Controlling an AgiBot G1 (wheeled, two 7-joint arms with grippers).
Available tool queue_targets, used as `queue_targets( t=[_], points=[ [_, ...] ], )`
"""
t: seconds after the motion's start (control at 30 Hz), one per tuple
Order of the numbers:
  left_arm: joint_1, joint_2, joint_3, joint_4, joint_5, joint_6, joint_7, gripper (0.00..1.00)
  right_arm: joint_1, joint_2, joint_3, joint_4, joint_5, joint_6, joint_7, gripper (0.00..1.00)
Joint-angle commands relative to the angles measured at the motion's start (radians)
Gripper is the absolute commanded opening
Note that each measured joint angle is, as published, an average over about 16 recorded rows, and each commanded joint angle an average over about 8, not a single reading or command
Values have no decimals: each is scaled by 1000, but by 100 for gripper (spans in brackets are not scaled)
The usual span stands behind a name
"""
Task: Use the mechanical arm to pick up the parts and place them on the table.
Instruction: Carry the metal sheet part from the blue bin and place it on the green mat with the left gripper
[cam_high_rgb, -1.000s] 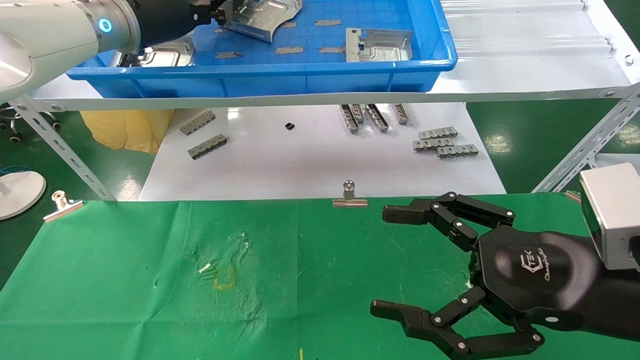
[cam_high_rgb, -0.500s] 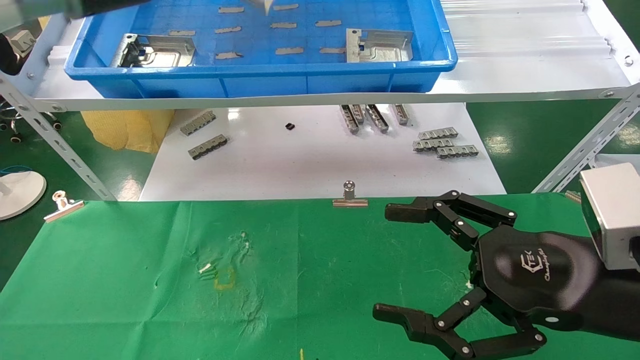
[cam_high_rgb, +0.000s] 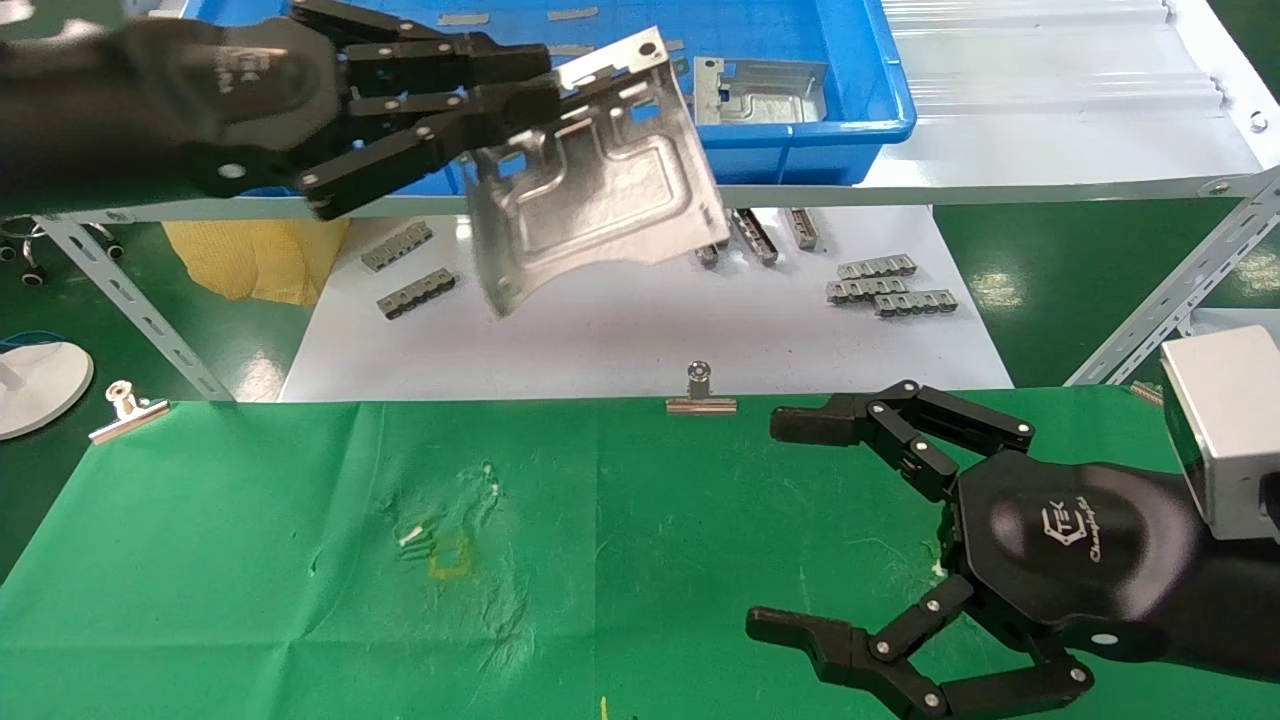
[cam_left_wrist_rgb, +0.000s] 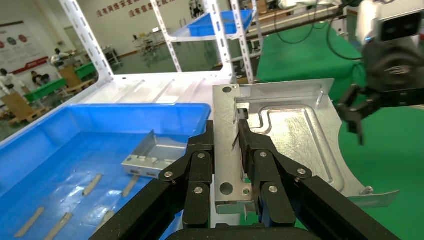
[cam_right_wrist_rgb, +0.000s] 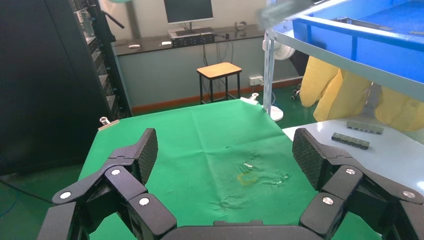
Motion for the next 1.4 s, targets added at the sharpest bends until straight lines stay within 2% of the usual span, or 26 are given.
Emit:
queue_targets(
  t=[0.03,0.3,0.43,0.6,0.77,0.93,1.13,1.17,1.4],
  points=[
    [18,-24,0,-46,-29,23,-3,0,0,0,0,0,0,0,0,100],
    [182,-243,181,-487,-209,18,-104,0,0,0,0,0,0,0,0,100],
    [221,-307,278,-573,-192,-4,-70,0,0,0,0,0,0,0,0,100],
    [247,-312,336,-459,-85,-55,91,0,0,0,0,0,0,0,0,100],
    [261,-253,360,-248,-11,-97,252,0,0,0,0,0,0,0,0,100],
    [252,-167,386,-79,31,-85,342,0,0,0,0,0,0,0,0,100],
    [235,-105,404,48,54,-50,428,0,0,0,0,0,0,0,0,100],
    [232,-98,407,64,58,-46,442,5,0,0,0,0,0,0,0,100],
    [217,-66,411,146,68,-52,557,92,0,0,0,0,0,0,0,100]
  ],
)
